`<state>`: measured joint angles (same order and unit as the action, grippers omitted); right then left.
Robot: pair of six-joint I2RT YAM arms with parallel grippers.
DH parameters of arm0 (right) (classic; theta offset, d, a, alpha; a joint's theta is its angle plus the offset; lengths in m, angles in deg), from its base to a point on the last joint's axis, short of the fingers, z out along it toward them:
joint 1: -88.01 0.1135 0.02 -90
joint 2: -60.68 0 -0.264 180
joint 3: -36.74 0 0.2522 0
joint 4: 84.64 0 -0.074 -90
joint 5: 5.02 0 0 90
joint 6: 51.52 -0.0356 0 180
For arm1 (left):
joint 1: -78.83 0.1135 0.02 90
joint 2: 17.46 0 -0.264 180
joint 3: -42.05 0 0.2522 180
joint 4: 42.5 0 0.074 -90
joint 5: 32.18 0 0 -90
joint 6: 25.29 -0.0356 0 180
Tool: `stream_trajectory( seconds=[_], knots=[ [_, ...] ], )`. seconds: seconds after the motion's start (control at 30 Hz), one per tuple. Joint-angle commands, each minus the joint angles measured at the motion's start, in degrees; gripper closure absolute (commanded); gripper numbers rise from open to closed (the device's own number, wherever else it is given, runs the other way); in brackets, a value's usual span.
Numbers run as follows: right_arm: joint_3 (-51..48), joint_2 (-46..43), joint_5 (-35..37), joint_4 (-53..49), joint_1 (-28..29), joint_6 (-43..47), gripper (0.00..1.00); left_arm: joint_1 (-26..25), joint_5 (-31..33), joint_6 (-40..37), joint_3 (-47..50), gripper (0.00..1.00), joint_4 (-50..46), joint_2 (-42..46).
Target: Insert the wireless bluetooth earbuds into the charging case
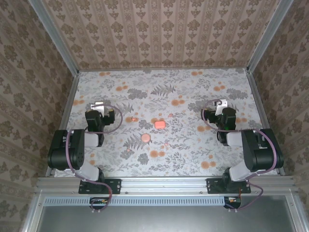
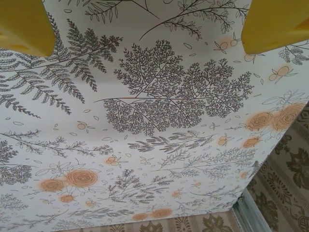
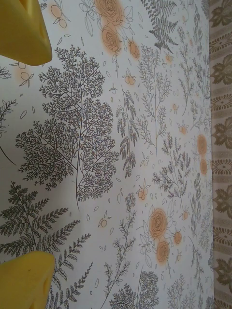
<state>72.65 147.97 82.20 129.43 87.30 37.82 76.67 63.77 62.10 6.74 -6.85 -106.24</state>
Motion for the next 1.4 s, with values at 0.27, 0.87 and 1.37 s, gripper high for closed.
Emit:
stream_trajectory(
  seconds=[0.27, 0.87, 1.37],
  knots=[
    [1.0, 0.5, 1.1, 1.6, 0.1, -1.1, 0.0, 0.4, -1.6, 0.1, -1.4, 0.0, 0.1, 0.7],
    [1.1, 0.5, 1.1, 1.3, 0.2, -1.1, 0.0, 1.5, -5.6, 0.0, -1.8, 0.0, -0.7, 0.7],
    [12.5, -11.8, 7.7, -29.3, 4.2, -3.2, 0.0, -5.4, 14.4, -1.7, -0.6, 0.03, 0.2, 4.7]
  ],
)
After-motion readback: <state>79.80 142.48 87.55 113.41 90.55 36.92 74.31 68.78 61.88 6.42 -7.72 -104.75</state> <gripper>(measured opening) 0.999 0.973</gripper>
